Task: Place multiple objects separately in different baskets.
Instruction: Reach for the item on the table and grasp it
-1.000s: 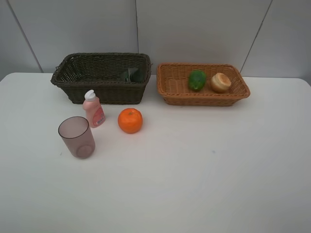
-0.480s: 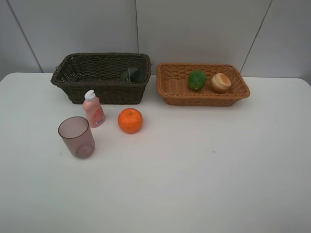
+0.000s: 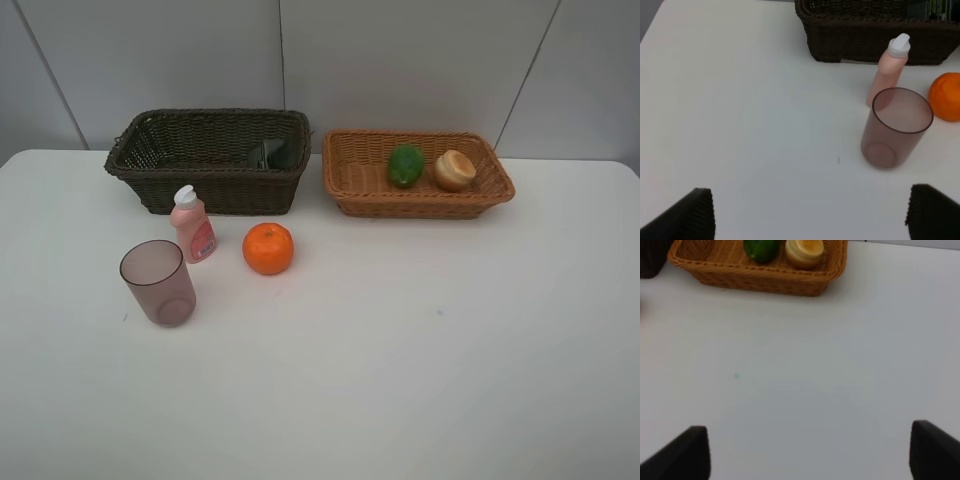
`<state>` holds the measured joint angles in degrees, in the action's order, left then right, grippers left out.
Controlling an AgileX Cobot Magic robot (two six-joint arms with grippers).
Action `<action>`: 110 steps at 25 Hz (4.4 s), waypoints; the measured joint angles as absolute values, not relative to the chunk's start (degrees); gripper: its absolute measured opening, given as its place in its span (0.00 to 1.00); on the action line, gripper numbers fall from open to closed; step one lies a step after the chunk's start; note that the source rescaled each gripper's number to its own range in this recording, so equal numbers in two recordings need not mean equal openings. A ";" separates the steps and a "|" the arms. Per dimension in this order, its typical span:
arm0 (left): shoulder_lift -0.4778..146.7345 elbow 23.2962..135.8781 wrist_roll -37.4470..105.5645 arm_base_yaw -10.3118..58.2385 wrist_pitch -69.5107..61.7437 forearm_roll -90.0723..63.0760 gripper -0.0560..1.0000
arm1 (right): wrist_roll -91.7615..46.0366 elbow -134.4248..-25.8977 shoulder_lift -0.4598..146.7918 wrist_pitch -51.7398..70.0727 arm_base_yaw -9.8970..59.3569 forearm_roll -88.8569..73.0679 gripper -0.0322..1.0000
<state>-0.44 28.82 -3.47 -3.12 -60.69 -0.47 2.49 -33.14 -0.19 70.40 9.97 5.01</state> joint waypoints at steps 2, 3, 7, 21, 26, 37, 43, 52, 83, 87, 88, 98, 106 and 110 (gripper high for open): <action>-0.44 28.82 -3.47 -3.12 -60.69 -0.47 0.99 | 2.36 -33.02 -0.23 70.06 9.97 3.90 0.83; -0.44 28.82 -3.47 -3.12 -60.69 -0.47 0.99 | 2.36 -32.94 -0.23 69.57 9.97 2.93 0.83; -0.44 28.82 -3.47 -3.12 -60.69 -0.47 0.99 | 2.29 -32.58 -0.23 68.32 9.97 1.45 0.83; -0.44 28.82 -3.47 -3.12 -60.69 -0.47 0.99 | 2.18 -30.09 -0.23 60.83 10.99 -2.61 0.83; -0.44 28.82 -3.47 -3.12 -60.69 -0.47 0.99 | 2.18 -30.04 -0.23 60.83 10.50 -2.75 0.83; -0.44 28.82 -3.47 -3.12 -60.69 -0.47 0.99 | -2.01 -29.90 -0.23 60.76 0.33 -5.76 0.83; -0.44 28.82 -3.47 -3.12 -60.69 -0.47 0.99 | -2.17 -29.90 -0.23 60.76 0.33 -5.94 0.83; -0.44 28.82 -3.47 -3.12 -60.69 -0.47 0.99 | 1.36 -29.90 -0.23 60.76 0.33 -3.06 0.83; -0.44 28.82 -3.47 10.88 -60.69 0.00 0.99 | 2.54 -29.90 -0.23 60.76 0.33 -2.56 0.83; -0.44 28.82 -3.47 10.88 -60.69 0.00 0.99 | 2.54 -29.90 -0.23 60.76 0.33 -2.56 0.83; -0.44 28.82 -3.47 10.88 -60.69 0.00 0.99 | 2.54 -29.90 -0.23 60.76 0.33 -2.56 0.83; -0.44 28.82 -3.47 10.88 -60.69 0.00 0.99 | 2.54 -29.90 -0.23 60.76 0.33 -2.56 0.83; -0.44 28.82 -3.06 10.88 -60.69 -0.51 0.99 | 2.54 -29.90 -0.23 60.76 0.33 -2.56 0.83; -0.44 28.82 -2.58 10.88 -60.69 -0.72 0.99 | 2.59 -29.90 -0.23 60.76 0.33 -2.56 0.83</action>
<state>-0.44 28.82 -2.58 10.88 -60.69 -0.72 2.59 -29.90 -0.23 60.76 0.33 -2.56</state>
